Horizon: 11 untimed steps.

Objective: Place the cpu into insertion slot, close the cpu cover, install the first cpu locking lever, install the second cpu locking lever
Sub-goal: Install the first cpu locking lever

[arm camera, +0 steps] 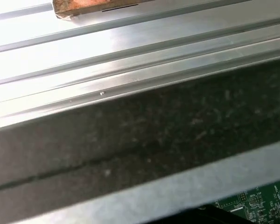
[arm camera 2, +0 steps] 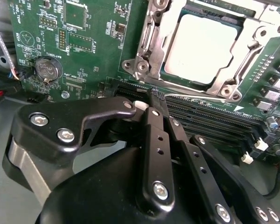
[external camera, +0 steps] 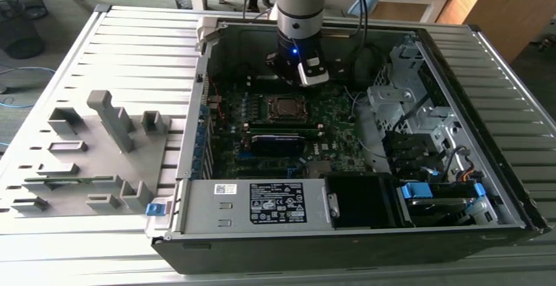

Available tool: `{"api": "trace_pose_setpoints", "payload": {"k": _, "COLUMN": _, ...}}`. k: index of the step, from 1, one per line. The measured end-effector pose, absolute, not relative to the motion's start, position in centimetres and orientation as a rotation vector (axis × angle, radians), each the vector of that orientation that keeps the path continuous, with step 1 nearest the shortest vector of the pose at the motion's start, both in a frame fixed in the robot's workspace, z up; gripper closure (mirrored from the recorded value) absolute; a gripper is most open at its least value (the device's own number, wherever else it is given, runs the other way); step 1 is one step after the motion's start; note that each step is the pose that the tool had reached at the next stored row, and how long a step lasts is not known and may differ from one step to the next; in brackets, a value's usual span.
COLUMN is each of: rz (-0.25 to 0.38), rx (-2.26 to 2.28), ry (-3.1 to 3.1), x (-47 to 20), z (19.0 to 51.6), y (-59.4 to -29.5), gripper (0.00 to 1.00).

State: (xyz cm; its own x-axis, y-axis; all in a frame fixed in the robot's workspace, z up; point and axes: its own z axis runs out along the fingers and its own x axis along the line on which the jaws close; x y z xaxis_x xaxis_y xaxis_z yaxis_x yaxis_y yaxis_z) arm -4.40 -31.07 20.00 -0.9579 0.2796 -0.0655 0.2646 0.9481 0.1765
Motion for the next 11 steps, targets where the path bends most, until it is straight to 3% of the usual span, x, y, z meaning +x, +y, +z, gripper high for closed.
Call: {"api": "trace_pose_setpoints", "payload": {"k": 11, "rz": 0.254, "rx": 0.427, "ry": 2.999, "x": -4.52, "z": 19.89, "y": -31.06, "gripper": 0.89}}
